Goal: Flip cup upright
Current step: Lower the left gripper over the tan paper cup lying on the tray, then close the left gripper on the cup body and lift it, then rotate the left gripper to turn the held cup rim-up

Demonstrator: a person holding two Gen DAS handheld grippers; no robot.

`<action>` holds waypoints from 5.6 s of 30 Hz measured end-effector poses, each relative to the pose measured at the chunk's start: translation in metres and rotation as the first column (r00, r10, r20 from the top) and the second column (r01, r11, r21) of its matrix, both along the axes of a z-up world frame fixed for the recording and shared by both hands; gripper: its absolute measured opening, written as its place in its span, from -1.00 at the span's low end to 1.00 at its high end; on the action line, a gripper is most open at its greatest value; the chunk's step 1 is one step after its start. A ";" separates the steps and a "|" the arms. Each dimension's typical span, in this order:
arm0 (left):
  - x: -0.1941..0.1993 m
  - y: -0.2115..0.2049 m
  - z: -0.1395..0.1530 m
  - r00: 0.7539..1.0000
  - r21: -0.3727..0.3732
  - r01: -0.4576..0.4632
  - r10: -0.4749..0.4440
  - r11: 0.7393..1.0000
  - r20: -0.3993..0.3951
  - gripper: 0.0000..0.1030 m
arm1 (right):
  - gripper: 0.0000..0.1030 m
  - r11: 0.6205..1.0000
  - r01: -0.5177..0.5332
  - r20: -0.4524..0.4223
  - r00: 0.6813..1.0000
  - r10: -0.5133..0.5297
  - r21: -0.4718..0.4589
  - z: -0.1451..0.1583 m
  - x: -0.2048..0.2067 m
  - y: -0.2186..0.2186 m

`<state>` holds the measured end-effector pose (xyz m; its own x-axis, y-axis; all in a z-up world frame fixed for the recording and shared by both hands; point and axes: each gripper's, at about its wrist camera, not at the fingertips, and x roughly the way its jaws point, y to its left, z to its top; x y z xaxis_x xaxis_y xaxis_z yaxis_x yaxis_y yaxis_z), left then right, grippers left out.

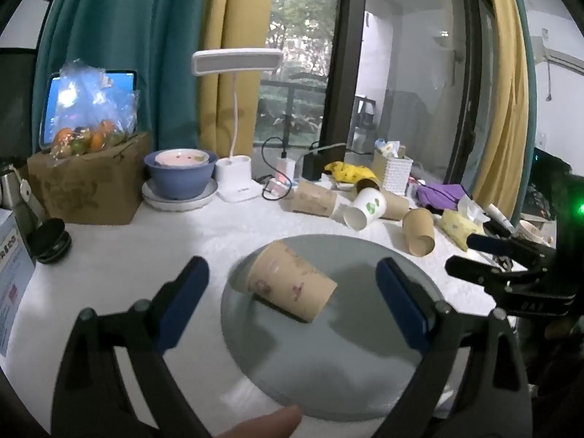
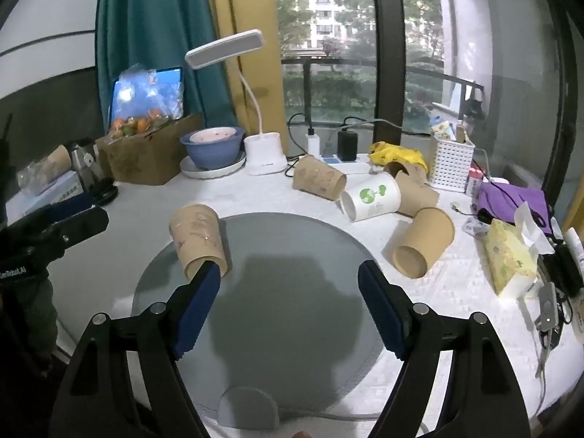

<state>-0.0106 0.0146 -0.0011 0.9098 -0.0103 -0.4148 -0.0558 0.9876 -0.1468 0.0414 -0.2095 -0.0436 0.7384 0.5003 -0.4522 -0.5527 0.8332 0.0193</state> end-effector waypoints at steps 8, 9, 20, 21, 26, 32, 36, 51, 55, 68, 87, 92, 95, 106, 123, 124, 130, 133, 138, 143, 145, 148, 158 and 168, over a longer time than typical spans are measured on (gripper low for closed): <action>-0.003 0.006 -0.001 1.000 -0.012 -0.005 0.005 1.000 0.003 0.82 | 0.57 1.000 -0.011 -0.001 1.000 0.011 -0.002 -0.002 -0.005 0.006; -0.004 0.005 -0.001 1.000 -0.012 -0.006 0.006 1.000 0.005 0.82 | 0.57 1.000 -0.012 -0.001 1.000 0.012 -0.003 -0.002 -0.006 0.007; -0.005 0.002 -0.002 1.000 -0.014 -0.001 0.001 1.000 0.005 0.82 | 0.57 1.000 -0.012 0.000 1.000 0.012 -0.005 -0.001 -0.007 0.008; -0.005 0.001 -0.003 1.000 -0.014 -0.001 0.001 1.000 0.005 0.82 | 0.57 1.000 -0.012 -0.001 1.000 0.012 -0.004 -0.001 -0.007 0.008; -0.005 0.000 -0.003 1.000 -0.014 0.001 -0.001 1.000 0.003 0.82 | 0.57 1.000 -0.011 -0.001 1.000 0.011 -0.001 -0.001 -0.007 0.006; -0.004 -0.001 -0.002 1.000 -0.014 0.002 -0.002 1.000 0.000 0.82 | 0.57 1.000 -0.012 -0.001 1.000 0.012 -0.002 0.000 -0.007 0.006; -0.004 -0.002 -0.003 1.000 -0.015 0.003 -0.003 1.000 -0.003 0.82 | 0.57 1.000 -0.012 -0.001 1.000 0.012 -0.001 0.000 -0.007 0.006; 0.006 0.001 -0.025 1.000 -0.048 0.009 -0.010 0.999 -0.018 0.82 | 0.57 1.000 -0.001 -0.001 1.000 0.001 -0.003 -0.002 -0.005 0.001; 0.005 0.000 -0.027 1.000 -0.034 0.010 -0.010 0.999 0.001 0.82 | 0.57 1.000 0.000 -0.005 1.000 0.000 -0.004 -0.003 -0.005 0.000; 0.006 -0.001 -0.031 1.000 -0.027 -0.002 0.002 1.000 0.004 0.82 | 0.57 1.000 0.003 -0.005 1.000 -0.003 -0.005 -0.003 -0.006 0.001; 0.000 -0.011 -0.021 0.999 0.007 0.024 -0.024 1.000 0.027 0.82 | 0.57 1.000 0.004 -0.002 1.000 -0.004 -0.004 -0.001 -0.007 0.001; -0.008 -0.014 -0.009 0.999 0.019 0.011 -0.012 1.000 0.042 0.82 | 0.57 1.000 0.000 0.001 1.000 0.000 0.002 0.001 -0.006 0.001; -0.015 -0.011 -0.005 1.000 -0.001 -0.018 0.018 1.000 0.017 0.82 | 0.57 1.000 -0.014 -0.002 1.000 0.014 0.006 0.003 -0.005 0.003; -0.031 -0.003 -0.018 0.956 -0.087 -0.245 0.225 0.966 -0.186 0.82 | 0.57 0.988 -0.152 -0.032 0.988 0.153 0.036 0.001 0.016 0.020; -0.031 -0.002 -0.060 0.732 -0.090 -0.549 0.425 0.831 -0.533 0.82 | 0.57 0.930 -0.349 -0.075 0.930 0.359 0.119 -0.019 0.045 0.025; -0.030 -0.002 -0.064 0.722 -0.098 -0.557 0.423 0.825 -0.547 0.82 | 0.57 0.927 -0.355 -0.073 0.928 0.365 0.121 -0.020 0.046 0.025; -0.016 -0.007 -0.066 0.704 -0.134 -0.574 0.404 0.808 -0.584 0.82 | 0.57 0.908 -0.391 -0.064 0.913 0.404 0.149 -0.020 0.050 0.018; -0.003 -0.010 -0.064 0.708 -0.147 -0.565 0.387 0.812 -0.590 0.82 | 0.57 0.904 -0.393 -0.063 0.911 0.408 0.165 -0.022 0.053 0.014; 0.015 -0.012 -0.065 0.717 -0.137 -0.547 0.377 0.826 -0.587 0.81 | 0.57 0.904 -0.383 -0.067 0.914 0.401 0.191 -0.022 0.056 0.007; 0.026 -0.008 -0.072 0.715 -0.131 -0.534 0.364 0.835 -0.597 0.81 | 0.57 0.911 -0.368 -0.076 0.919 0.387 0.188 -0.024 0.059 0.005; 0.029 -0.007 -0.075 0.711 -0.119 -0.523 0.355 0.844 -0.607 0.52 | 0.57 0.914 -0.361 -0.078 0.922 0.380 0.187 -0.024 0.060 0.005; 0.035 -0.009 -0.082 0.702 -0.105 -0.491 0.321 0.865 -0.635 0.24 | 0.57 0.920 -0.348 -0.082 0.927 0.366 0.178 -0.024 0.061 0.005; 0.054 -0.025 -0.068 0.790 -0.057 -0.277 0.193 0.959 -0.582 0.19 | 0.57 0.956 -0.256 -0.077 0.960 0.269 0.144 -0.019 0.056 -0.001; 0.098 -0.064 -0.035 0.911 -0.094 0.092 -0.122 0.991 -0.394 0.19 | 0.57 0.993 -0.037 -0.062 0.997 0.044 0.112 -0.007 0.045 -0.035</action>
<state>0.0877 -0.0492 -0.0362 0.6614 -0.1413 -0.7366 -0.0190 0.9786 -0.2048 0.0867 -0.2448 -0.0510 0.6879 0.5784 -0.4385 -0.5803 0.8012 0.1464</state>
